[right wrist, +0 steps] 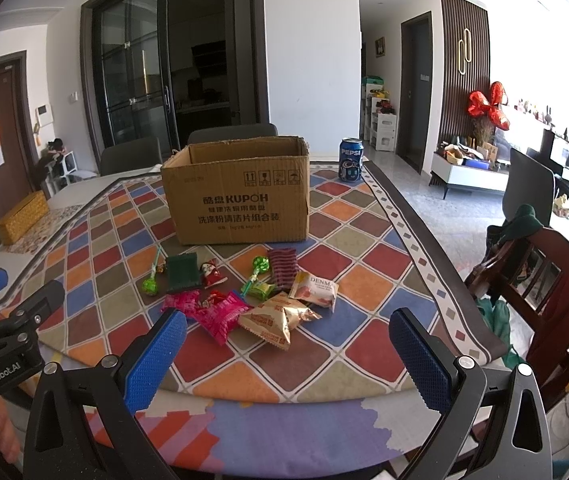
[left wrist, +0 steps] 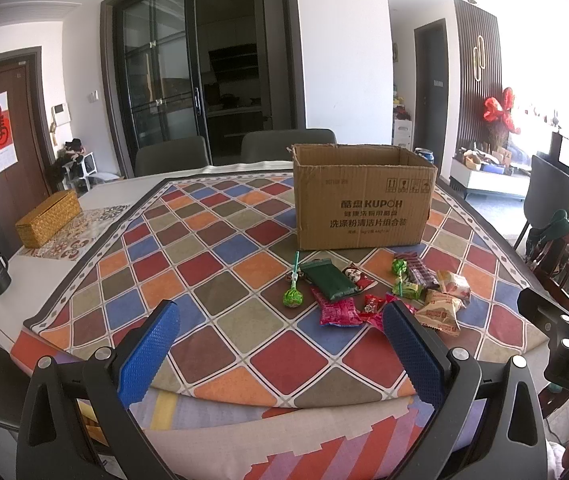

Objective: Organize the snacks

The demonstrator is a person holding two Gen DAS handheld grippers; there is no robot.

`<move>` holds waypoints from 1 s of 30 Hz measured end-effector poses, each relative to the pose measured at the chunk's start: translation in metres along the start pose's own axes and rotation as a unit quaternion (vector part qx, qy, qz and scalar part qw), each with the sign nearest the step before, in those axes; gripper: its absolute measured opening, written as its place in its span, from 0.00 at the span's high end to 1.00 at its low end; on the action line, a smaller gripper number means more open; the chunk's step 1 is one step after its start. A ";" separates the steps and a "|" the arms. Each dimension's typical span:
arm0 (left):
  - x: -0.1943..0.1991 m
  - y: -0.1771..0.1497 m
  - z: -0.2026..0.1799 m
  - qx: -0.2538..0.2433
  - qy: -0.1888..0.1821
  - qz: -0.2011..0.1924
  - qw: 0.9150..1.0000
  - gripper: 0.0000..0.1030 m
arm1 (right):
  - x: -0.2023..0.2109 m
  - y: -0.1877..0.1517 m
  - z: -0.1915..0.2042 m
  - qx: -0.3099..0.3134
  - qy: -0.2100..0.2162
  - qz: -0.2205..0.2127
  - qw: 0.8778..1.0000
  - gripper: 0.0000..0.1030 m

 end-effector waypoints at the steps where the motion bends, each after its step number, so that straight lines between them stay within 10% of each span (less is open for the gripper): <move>1: 0.000 0.000 0.000 0.000 0.000 0.000 1.000 0.00 | 0.000 0.000 0.000 0.000 0.000 0.000 1.000 0.01; 18: -0.022 0.007 -0.015 -0.035 -0.022 0.028 0.999 0.00 | -0.020 0.002 -0.010 -0.011 0.007 0.029 1.000 0.01; 30: -0.067 0.015 -0.057 -0.135 -0.080 0.052 0.986 0.22 | -0.066 0.007 -0.012 -0.027 0.044 0.088 0.995 0.09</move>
Point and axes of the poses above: each gripper's, at about its wrist camera, not at the fingertips, and x roughly against the way its jaws point, z to its left, y to its top, the point moved 3 cm from there along -x, roughly the way its jaws point, and after that the axes turned 10 degrees about z, right-handed, at the moved point
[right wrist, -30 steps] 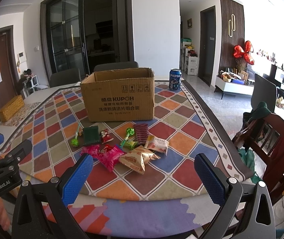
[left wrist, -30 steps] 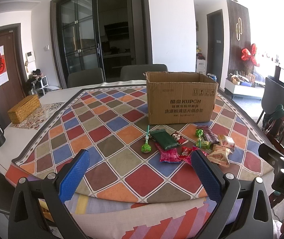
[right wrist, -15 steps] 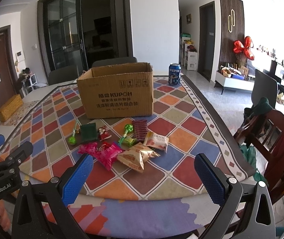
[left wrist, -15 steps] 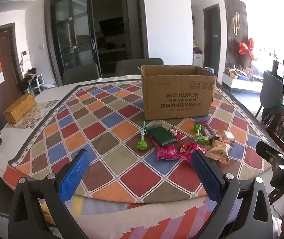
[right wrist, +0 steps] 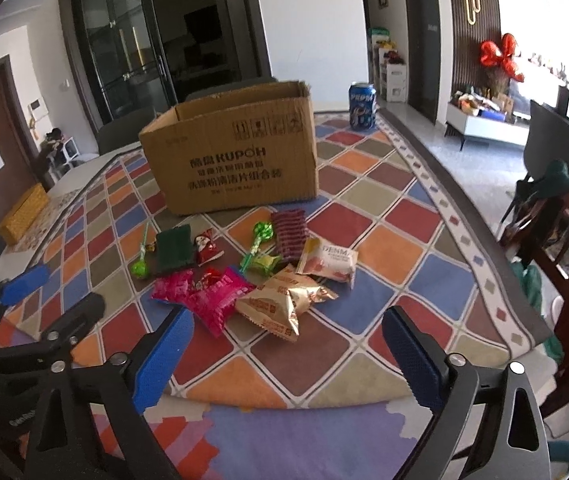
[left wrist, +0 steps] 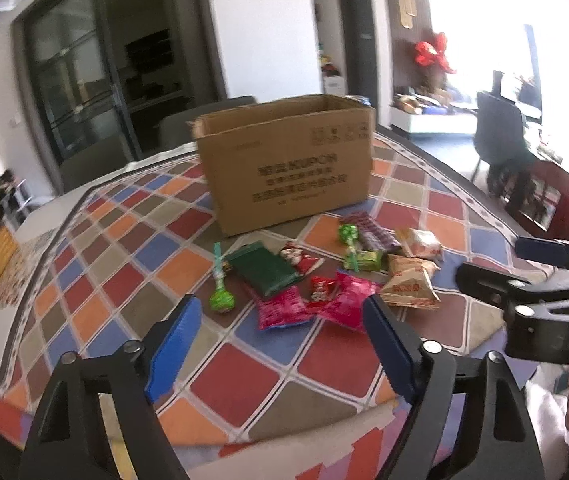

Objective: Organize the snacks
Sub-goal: 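Lower the right gripper onto the gold chip bag while the left gripper reaches the pink bag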

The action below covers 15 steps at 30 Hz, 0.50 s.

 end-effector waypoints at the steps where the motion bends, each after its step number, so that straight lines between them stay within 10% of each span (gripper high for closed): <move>1: -0.003 0.001 -0.002 -0.009 -0.004 -0.001 1.000 0.23 | -0.003 0.002 0.000 0.000 0.003 0.004 1.000 0.12; 15: -0.059 0.012 -0.029 -0.063 -0.054 0.023 0.996 0.42 | -0.061 0.025 -0.007 -0.046 0.036 0.055 0.997 0.33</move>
Point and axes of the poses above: each gripper's, at about its wrist camera, not at the fingertips, and x roughly against the way its jaws point, z to its left, y to its top, the point moved 3 cm from there along -x, roughly the way its jaws point, and after that the axes turned 10 degrees about z, right-handed, at the moved point
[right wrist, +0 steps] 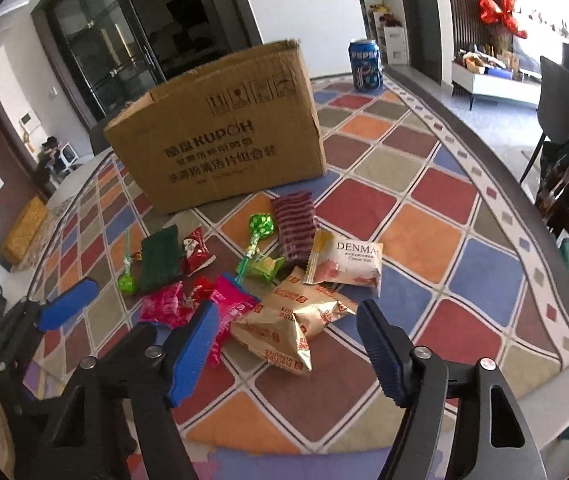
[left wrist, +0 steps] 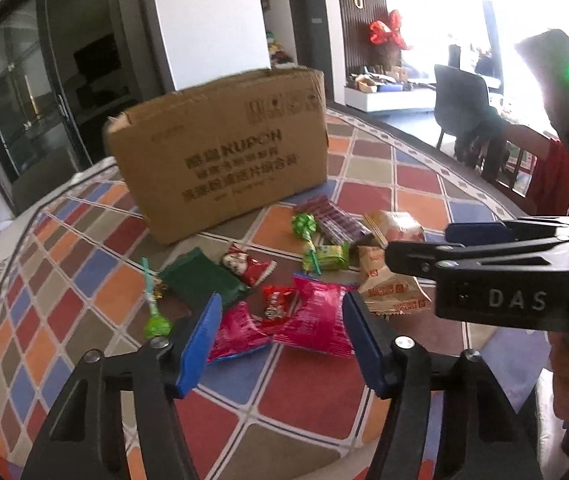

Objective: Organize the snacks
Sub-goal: 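Lower the right gripper onto the gold chip bag while the left gripper reaches the pink bag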

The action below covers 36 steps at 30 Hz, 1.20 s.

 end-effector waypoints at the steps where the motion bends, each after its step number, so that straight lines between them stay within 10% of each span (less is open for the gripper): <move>1: -0.003 0.000 -0.001 -0.002 -0.002 0.003 1.000 0.43 | -0.003 0.001 0.000 -0.001 0.001 0.002 1.000 0.34; 36: -0.059 0.002 -0.014 0.006 -0.063 0.062 0.996 0.68 | -0.050 -0.004 -0.018 -0.017 0.002 0.073 0.997 0.55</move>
Point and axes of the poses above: each gripper's, at about its wrist camera, not at the fingertips, and x roughly against the way its jaws point, z to its left, y to its top, the point moved 3 cm from there along -x, roughly the way its jaws point, and after that the axes turned 10 degrees about z, right-handed, at the moved point
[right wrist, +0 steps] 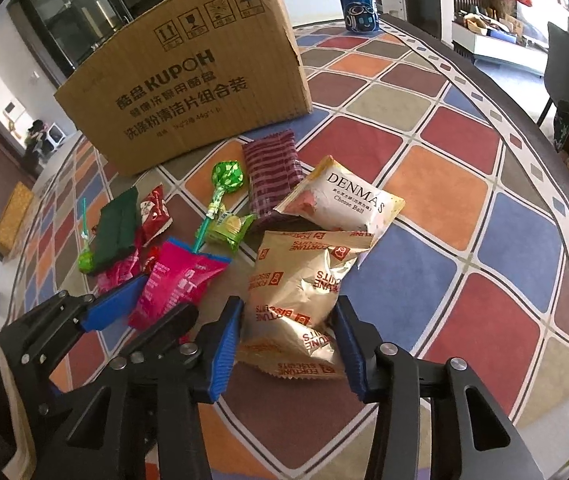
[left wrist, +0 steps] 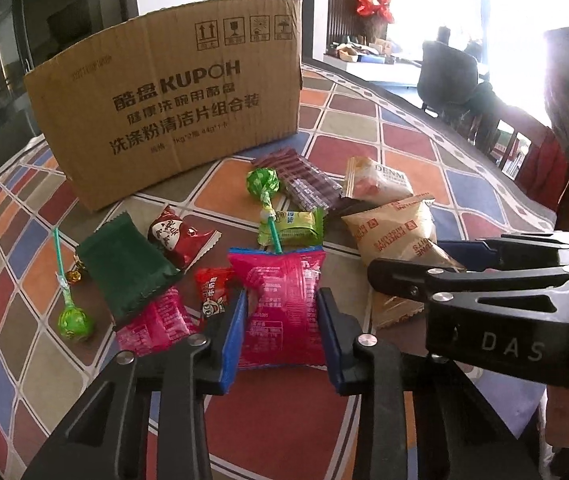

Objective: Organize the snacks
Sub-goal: 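Lower the right gripper onto the gold chip bag while the left gripper reaches the pink bag, then close the right gripper on the gold chip bag while the left gripper grasps the pink bag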

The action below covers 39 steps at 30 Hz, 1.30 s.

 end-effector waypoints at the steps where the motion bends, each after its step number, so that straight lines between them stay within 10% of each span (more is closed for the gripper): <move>1: 0.001 0.000 0.000 0.002 0.000 -0.001 1.000 0.69 | 0.001 0.000 -0.001 -0.001 -0.001 -0.002 1.000 0.55; 21: 0.049 0.001 0.010 0.037 0.006 -0.053 0.998 0.73 | 0.032 -0.006 0.004 0.017 0.001 -0.047 0.999 0.57; 23: 0.053 0.004 0.013 0.041 0.011 -0.058 0.997 0.97 | 0.035 -0.006 0.006 0.021 0.003 -0.052 0.998 0.57; 27: 0.058 0.006 0.019 0.052 0.009 -0.063 0.997 0.97 | 0.042 -0.004 0.011 0.029 0.005 -0.062 0.998 0.57; 30: 0.059 0.003 0.023 0.060 -0.009 -0.058 0.996 0.96 | 0.043 -0.002 0.014 0.033 0.008 -0.063 0.997 0.57; 35: 0.057 -0.010 0.019 0.044 -0.009 -0.041 0.998 0.59 | 0.040 -0.008 0.016 0.039 0.007 -0.050 0.998 0.57; 39: 0.045 -0.016 0.015 0.032 -0.008 -0.014 0.999 0.59 | 0.034 -0.015 0.013 0.038 0.008 -0.033 0.999 0.57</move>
Point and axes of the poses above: each gripper's, at about its wrist camera, not at the fingertips, and x roughly against the way its jaws point, z to its left, y to its top, the point moved 3 cm from there along -x, roughly the way its jaws point, and after that the axes turned 10 degrees about z, right-handed, at the moved point
